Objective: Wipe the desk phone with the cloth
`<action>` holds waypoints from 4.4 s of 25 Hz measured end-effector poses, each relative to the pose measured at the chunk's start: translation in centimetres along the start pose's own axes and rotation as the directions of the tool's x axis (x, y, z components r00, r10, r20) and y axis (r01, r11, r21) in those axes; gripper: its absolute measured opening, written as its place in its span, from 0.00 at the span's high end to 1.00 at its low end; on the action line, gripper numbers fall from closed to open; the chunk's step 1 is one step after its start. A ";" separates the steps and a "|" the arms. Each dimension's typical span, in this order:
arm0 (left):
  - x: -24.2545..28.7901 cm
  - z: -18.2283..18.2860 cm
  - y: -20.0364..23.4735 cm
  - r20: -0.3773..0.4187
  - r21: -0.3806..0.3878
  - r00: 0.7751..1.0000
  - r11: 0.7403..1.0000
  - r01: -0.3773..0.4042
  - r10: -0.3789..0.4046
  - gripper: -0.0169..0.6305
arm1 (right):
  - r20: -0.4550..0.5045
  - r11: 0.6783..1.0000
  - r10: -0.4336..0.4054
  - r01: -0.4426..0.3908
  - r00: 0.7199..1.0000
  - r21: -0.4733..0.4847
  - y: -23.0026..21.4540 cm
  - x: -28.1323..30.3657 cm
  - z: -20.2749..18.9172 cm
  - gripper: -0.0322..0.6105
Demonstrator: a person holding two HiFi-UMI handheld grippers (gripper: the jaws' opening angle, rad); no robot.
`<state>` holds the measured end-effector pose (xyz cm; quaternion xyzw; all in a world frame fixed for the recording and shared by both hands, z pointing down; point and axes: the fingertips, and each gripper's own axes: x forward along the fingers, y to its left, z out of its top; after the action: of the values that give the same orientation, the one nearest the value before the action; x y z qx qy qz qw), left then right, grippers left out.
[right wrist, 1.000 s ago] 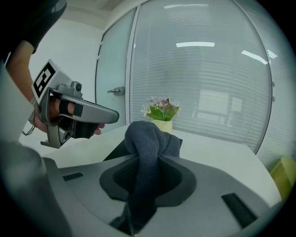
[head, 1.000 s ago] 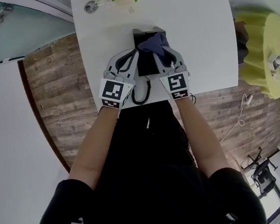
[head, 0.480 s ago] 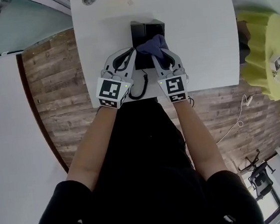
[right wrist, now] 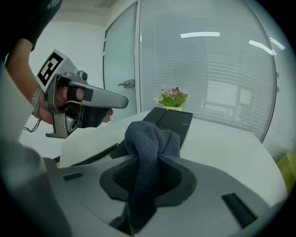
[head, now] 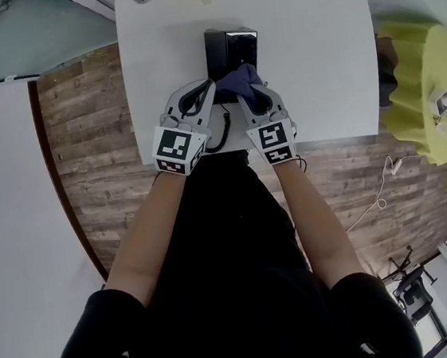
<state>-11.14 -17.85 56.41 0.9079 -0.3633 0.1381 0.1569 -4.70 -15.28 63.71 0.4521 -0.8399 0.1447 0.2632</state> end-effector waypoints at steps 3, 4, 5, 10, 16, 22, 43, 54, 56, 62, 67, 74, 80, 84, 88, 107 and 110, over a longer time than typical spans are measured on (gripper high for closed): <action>0.0 -0.3 -0.5 -0.001 -0.001 1.000 1.000 -0.005 0.005 0.96 | -0.009 1.000 0.010 -0.010 1.000 -0.010 0.3 -0.3 -0.5 0.80; -0.1 -0.5 -0.6 -0.002 -0.002 1.000 1.000 -0.007 0.007 0.96 | -0.011 1.000 0.013 -0.013 1.000 -0.012 0.4 -0.4 -0.7 0.80; -0.2 -0.7 -0.8 -0.004 -0.003 1.000 1.000 -0.010 0.010 0.96 | -0.013 1.000 0.017 -0.017 1.000 -0.015 0.6 -0.5 -0.9 0.80; -0.5 -1.5 -1.4 -0.018 -0.013 1.000 1.000 -0.018 0.017 0.96 | -0.031 0.998 0.032 -0.033 0.999 -0.045 1.1 -0.8 -1.9 0.80; -1.1 -1.8 -2.3 -0.031 -0.015 0.999 1.000 -0.025 0.025 0.96 | -0.065 0.997 0.072 -0.072 0.995 -0.008 2.0 -1.5 -3.1 0.80; -2.0 0.0 -2.3 -0.012 -0.009 0.999 0.999 -0.043 0.043 0.96 | -0.104 0.992 0.126 -0.126 0.986 0.007 3.0 -2.7 -3.6 0.80; -0.9 7.7 4.4 0.060 0.064 0.992 0.992 -0.112 0.108 0.96 | 0.082 0.987 0.093 -0.081 0.992 -0.139 -2.6 -0.1 11.6 0.80; 0.9 7.0 7.0 0.040 0.050 0.994 0.993 -0.105 0.103 0.96 | 0.050 0.970 0.080 -0.067 0.996 -0.232 -3.9 4.7 13.1 0.80; 1.2 7.0 7.4 0.041 0.045 0.994 0.993 -0.106 0.104 0.96 | 0.042 0.967 0.077 -0.064 0.996 -0.246 -4.0 5.4 13.1 0.80; 1.4 6.8 8.0 0.043 0.026 0.994 0.995 -0.098 0.097 0.96 | 0.002 0.957 0.050 -0.048 0.999 -0.286 -3.7 6.6 11.9 0.80; 1.5 6.7 8.4 0.044 0.026 0.994 0.995 -0.100 0.098 0.96 | 0.009 0.942 0.038 -0.033 0.999 -0.334 -3.4 6.6 11.7 0.80; 1.3 5.8 8.1 0.035 0.019 0.994 0.995 -0.101 0.101 0.96 | 0.012 0.938 0.045 -0.038 0.999 -0.344 -2.6 6.2 10.6 0.80; 0.8 4.6 7.0 0.023 0.015 0.995 0.995 -0.097 0.096 0.96 | -0.005 0.936 0.061 -0.059 0.998 -0.346 -1.0 5.1 8.3 0.80; 0.5 3.7 6.6 0.016 0.015 0.995 0.995 -0.101 0.101 0.96 | -0.009 0.936 0.075 -0.074 0.997 -0.345 0.0 4.7 7.0 0.80; 0.0 2.7 5.7 0.005 0.009 0.995 0.995 -0.104 0.104 0.96 | -0.022 0.932 0.094 -0.096 0.995 -0.350 1.0 3.9 5.5 0.80; -1.5 -2.0 2.2 -0.049 -0.008 0.993 0.994 -0.109 0.108 0.96 | -0.071 0.906 0.147 -0.163 0.987 -0.390 4.5 1.8 0.8 0.80; -1.8 -2.6 1.5 -0.055 -0.007 0.993 0.994 -0.109 0.108 0.96 | -0.081 0.901 0.159 -0.178 0.984 -0.395 5.1 1.4 0.0 0.80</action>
<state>-13.84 -16.78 58.39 0.8819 -0.4085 0.1691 0.1636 -9.56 -13.46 64.49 0.3108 -0.8811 0.0023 0.3565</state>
